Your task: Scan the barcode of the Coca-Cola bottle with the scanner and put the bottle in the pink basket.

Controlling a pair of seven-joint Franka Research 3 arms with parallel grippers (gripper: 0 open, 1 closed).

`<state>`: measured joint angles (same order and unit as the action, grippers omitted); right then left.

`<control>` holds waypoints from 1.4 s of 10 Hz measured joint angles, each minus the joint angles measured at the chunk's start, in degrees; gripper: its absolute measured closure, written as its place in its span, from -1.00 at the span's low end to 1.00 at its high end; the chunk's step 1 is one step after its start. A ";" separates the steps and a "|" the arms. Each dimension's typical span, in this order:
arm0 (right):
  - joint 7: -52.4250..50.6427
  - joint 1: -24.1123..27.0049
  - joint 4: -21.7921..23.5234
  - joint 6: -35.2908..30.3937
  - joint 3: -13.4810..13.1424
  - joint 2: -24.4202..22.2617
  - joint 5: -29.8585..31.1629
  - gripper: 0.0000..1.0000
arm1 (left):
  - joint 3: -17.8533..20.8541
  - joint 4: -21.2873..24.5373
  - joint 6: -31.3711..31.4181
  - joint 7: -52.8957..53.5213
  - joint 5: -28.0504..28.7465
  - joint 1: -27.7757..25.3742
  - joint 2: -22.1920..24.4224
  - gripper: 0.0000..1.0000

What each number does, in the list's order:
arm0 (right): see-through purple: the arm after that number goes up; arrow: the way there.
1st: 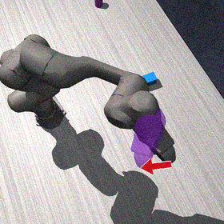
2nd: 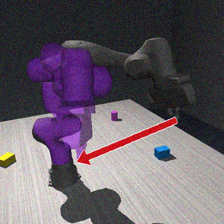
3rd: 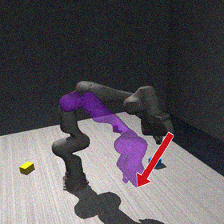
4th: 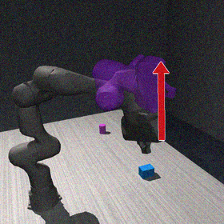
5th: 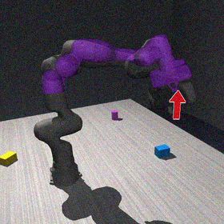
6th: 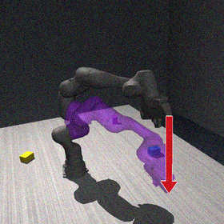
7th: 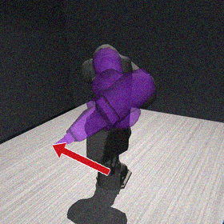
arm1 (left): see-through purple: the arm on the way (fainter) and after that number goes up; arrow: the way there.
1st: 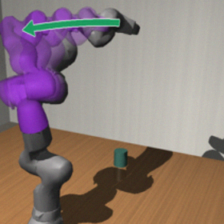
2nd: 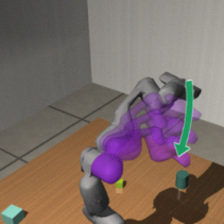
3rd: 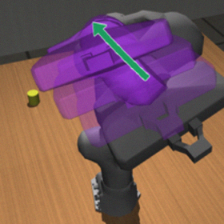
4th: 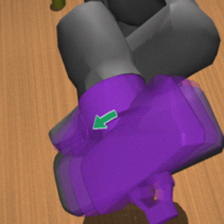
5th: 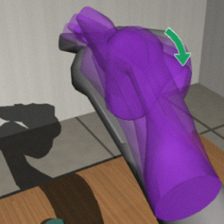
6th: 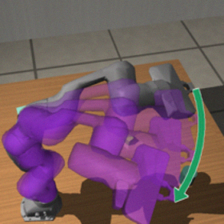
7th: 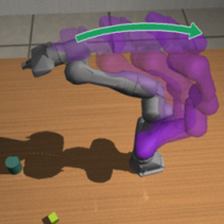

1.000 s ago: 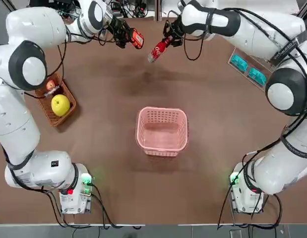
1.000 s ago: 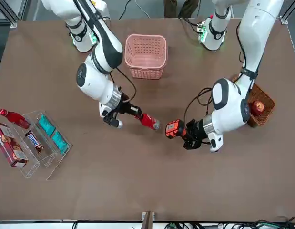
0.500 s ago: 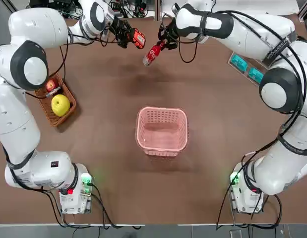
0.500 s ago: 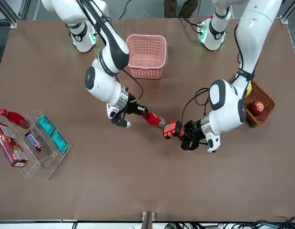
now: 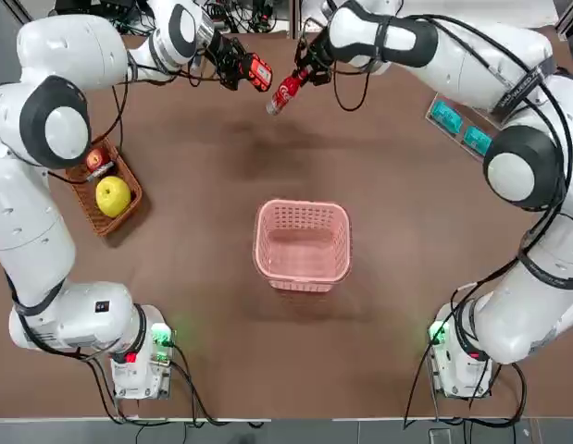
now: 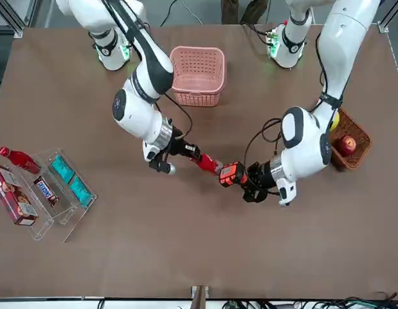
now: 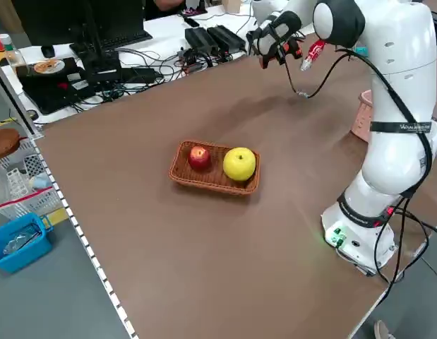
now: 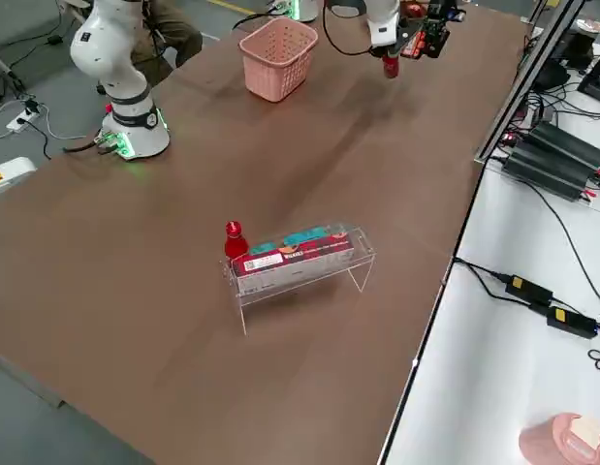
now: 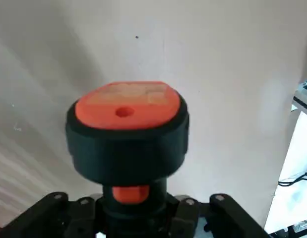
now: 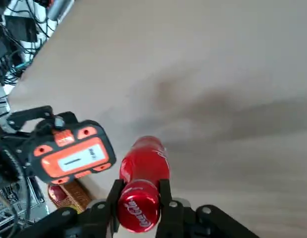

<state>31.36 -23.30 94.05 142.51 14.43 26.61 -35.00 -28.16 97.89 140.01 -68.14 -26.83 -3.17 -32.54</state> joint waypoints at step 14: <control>-1.83 1.35 -0.89 1.27 0.04 0.78 0.01 0.34 | 0.01 -0.02 0.35 0.00 -0.46 -0.11 0.00 0.81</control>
<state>29.53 -21.95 93.16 143.78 14.47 27.40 -34.99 -28.15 97.88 140.35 -68.14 -27.29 -3.29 -32.54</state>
